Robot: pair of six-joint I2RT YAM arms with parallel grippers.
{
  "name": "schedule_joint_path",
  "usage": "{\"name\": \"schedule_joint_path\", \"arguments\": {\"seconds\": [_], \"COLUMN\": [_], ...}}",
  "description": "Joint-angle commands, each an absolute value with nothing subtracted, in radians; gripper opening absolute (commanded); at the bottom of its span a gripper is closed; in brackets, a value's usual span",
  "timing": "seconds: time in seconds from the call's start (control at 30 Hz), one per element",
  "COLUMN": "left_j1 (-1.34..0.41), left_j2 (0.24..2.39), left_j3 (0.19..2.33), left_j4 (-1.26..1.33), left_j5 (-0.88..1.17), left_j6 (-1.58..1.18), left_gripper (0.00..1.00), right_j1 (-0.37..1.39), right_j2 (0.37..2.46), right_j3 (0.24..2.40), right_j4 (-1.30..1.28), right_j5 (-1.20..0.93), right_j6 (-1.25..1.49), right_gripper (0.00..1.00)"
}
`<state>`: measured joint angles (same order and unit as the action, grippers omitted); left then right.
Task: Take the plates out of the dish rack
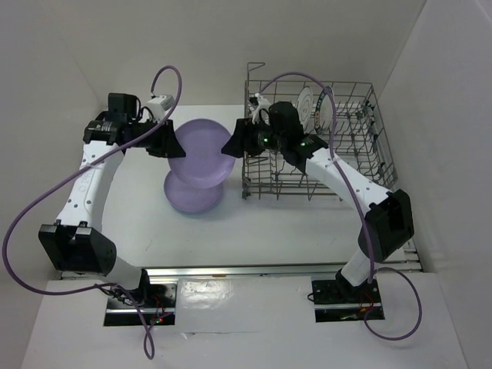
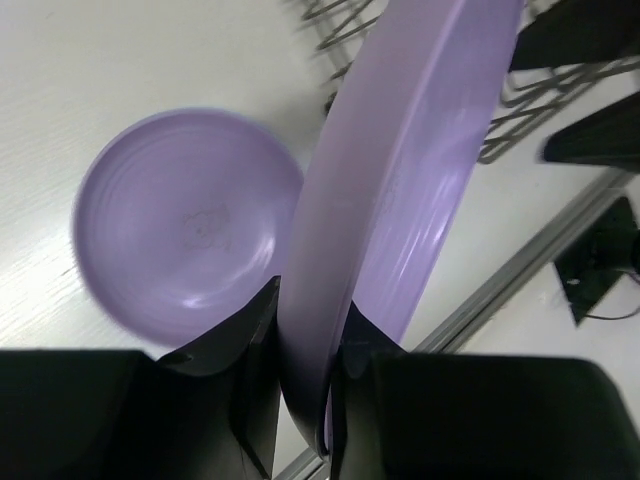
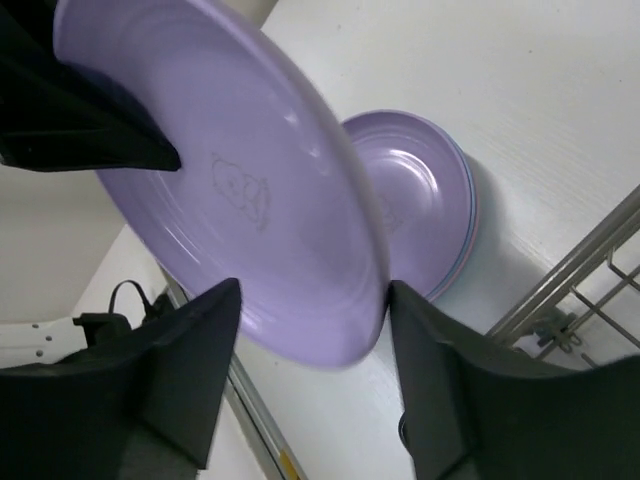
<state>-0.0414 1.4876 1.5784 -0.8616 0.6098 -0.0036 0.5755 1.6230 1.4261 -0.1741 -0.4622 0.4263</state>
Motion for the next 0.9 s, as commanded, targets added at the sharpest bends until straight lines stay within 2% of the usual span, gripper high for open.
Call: {"name": "schedule_joint_path", "arguments": {"seconds": [0.0, 0.2, 0.47, 0.63, 0.77, 0.8, 0.87], "left_j1": [0.006, 0.06, 0.06, 0.038, 0.029, 0.029, 0.019], "left_j2": [1.52, 1.584, 1.833, 1.865, 1.887, 1.887, 1.896], "left_j3": [1.62, 1.669, 1.689, 1.651, 1.641, 1.641, 1.631], "left_j4": [-0.962, -1.011, -1.132, -1.074, -1.065, -1.065, -1.065], "left_j5": [0.489, 0.463, 0.597, 0.491, 0.466, 0.454, 0.436], "left_j6": [0.077, 0.118, 0.192, 0.179, 0.179, 0.179, 0.189], "left_gripper": [0.0, 0.0, 0.0, 0.0, 0.13, 0.26, 0.45], "right_j1": [0.588, 0.588, 0.588, 0.588, 0.588, 0.588, 0.588], "right_j2": [1.582, 1.549, 1.516, 1.497, 1.488, 1.488, 1.488], "right_j3": [1.532, 1.574, 1.555, 1.546, 1.537, 1.537, 1.537], "right_j4": [-0.187, -0.259, -0.273, -0.273, -0.282, -0.282, -0.282], "right_j5": [-0.431, -0.328, -0.307, -0.307, -0.296, -0.296, -0.296], "right_j6": [0.373, 0.319, 0.298, 0.288, 0.279, 0.279, 0.279], "right_gripper": [0.7, 0.72, 0.73, 0.73, 0.73, 0.73, 0.73]}}
